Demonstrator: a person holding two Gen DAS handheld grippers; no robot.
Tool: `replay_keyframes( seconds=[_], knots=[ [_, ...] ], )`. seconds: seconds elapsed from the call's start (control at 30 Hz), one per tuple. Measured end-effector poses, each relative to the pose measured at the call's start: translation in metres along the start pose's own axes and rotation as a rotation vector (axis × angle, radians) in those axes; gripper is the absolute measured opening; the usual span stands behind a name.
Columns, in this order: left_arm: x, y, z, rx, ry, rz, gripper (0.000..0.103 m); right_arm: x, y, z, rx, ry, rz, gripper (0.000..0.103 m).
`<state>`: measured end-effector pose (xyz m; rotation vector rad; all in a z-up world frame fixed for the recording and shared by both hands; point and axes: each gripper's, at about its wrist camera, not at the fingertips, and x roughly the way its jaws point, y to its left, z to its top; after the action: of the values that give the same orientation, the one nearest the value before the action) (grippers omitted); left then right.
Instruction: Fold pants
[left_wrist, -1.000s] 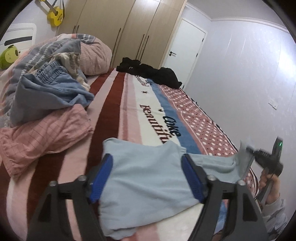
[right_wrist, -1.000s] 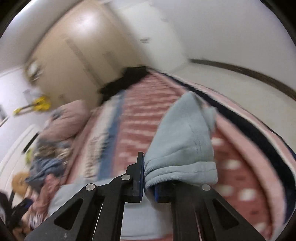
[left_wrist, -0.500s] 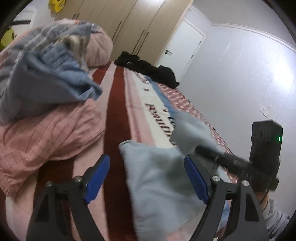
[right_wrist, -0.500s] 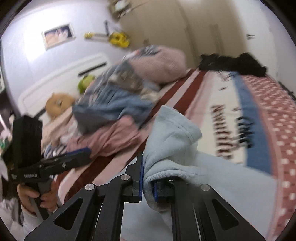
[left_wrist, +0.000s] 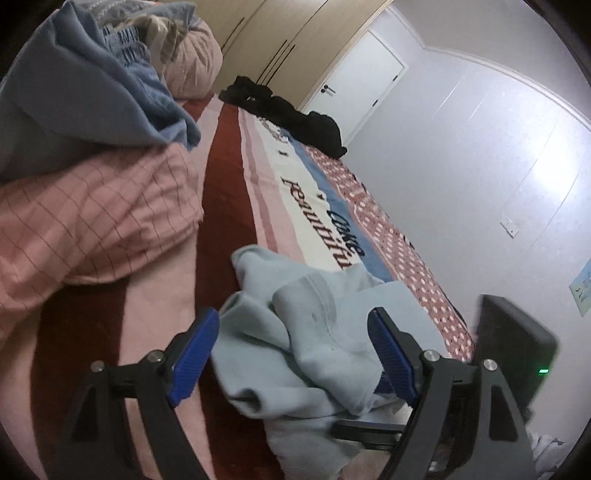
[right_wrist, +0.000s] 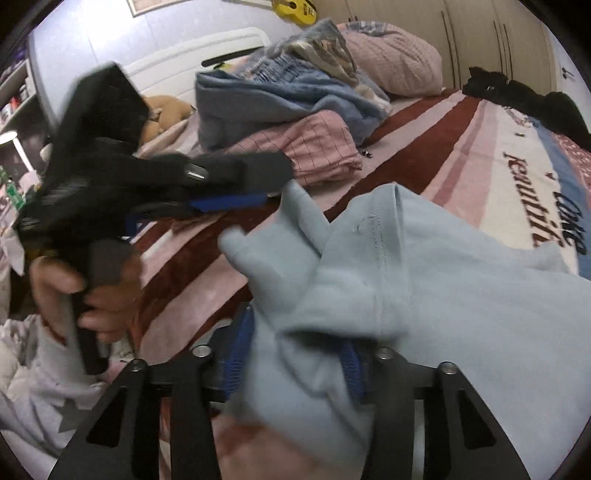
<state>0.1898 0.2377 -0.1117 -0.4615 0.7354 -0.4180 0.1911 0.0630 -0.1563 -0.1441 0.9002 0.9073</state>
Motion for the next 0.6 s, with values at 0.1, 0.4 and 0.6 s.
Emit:
replay_keyframes(
  seconds=[0.1, 0.4, 0.6],
  knots=[
    [0.007, -0.007, -0.002, 0.015, 0.013, 0.005, 0.080, -0.032, -0.004, -0.010, 0.012, -0.028, -0.037, 0.043],
    [0.050, -0.071, -0.020, 0.269, 0.100, 0.175, 0.081, -0.116, -0.065, -0.046, 0.200, -0.119, -0.196, 0.046],
    [0.059, -0.079, -0.040, 0.389, 0.062, 0.449, 0.079, -0.141, -0.087, -0.065, 0.327, -0.209, -0.210, 0.046]
  ],
)
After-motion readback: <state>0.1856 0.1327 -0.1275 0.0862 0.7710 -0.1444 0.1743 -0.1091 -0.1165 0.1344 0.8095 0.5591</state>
